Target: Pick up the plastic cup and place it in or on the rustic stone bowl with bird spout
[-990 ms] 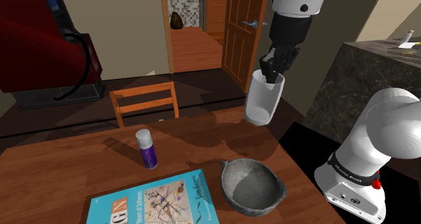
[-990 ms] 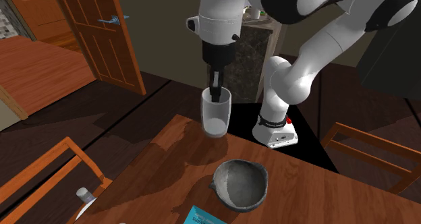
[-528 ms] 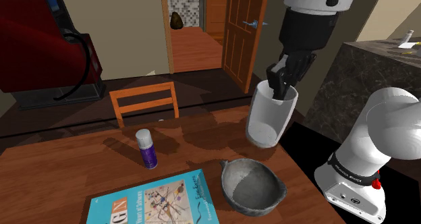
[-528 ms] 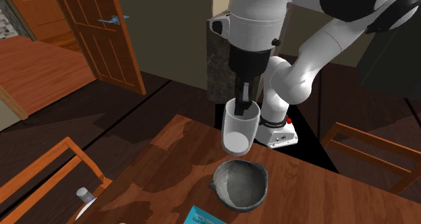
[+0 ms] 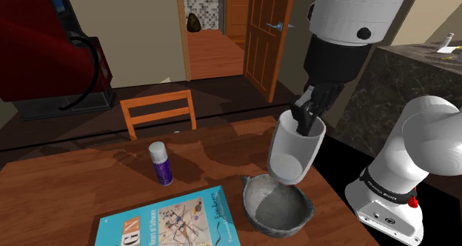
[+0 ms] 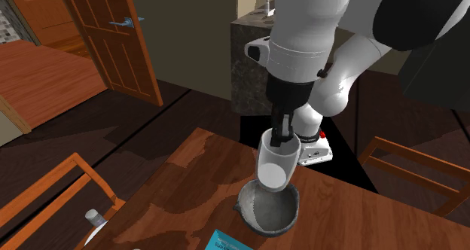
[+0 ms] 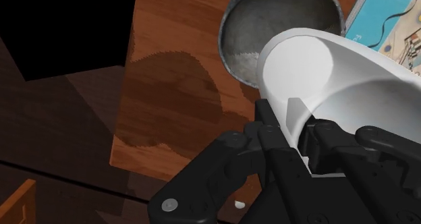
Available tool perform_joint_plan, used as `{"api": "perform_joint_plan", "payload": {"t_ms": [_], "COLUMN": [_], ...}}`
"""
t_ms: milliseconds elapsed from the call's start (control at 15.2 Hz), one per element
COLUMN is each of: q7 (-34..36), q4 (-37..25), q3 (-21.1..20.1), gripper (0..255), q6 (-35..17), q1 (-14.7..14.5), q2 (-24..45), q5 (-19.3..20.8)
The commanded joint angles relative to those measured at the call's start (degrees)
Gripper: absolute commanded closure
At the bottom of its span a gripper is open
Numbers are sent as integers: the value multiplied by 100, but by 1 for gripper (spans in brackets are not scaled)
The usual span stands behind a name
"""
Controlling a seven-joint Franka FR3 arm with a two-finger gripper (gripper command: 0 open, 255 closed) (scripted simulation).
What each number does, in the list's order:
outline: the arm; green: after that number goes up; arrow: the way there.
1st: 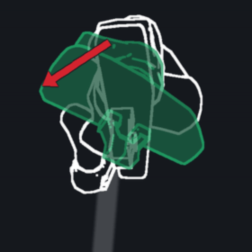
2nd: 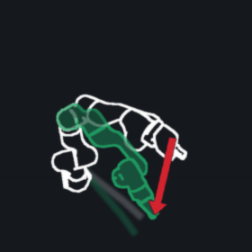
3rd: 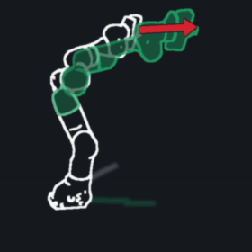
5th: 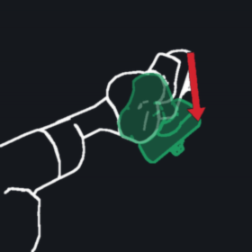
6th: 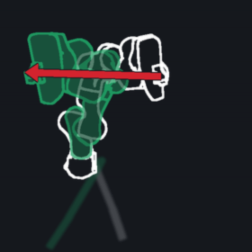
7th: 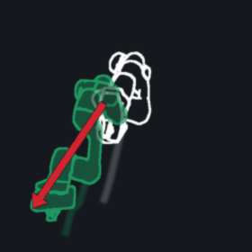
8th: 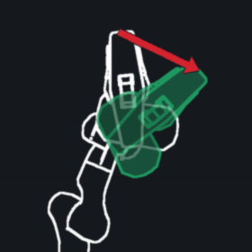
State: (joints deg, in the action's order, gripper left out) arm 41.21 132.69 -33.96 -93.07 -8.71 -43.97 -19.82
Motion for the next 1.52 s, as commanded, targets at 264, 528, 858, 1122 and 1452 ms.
{"api": "perform_joint_plan", "payload": {"t_ms": [264,528,858,1122,1452], "q7": [-24,-34,-42,-42,-42], "q4": [452,740,1078,1113,1113], "q3": [-139,-248,-400,-417,-417], "gripper": [255,255,255,255,255], "q6": [-433,-727,-1107,-1149,-1149], "q1": [-43,-73,-103,-105,-105], "q2": [-30,-29,8,14,14], "q5": [-118,-205,-319,-332,-332]}}
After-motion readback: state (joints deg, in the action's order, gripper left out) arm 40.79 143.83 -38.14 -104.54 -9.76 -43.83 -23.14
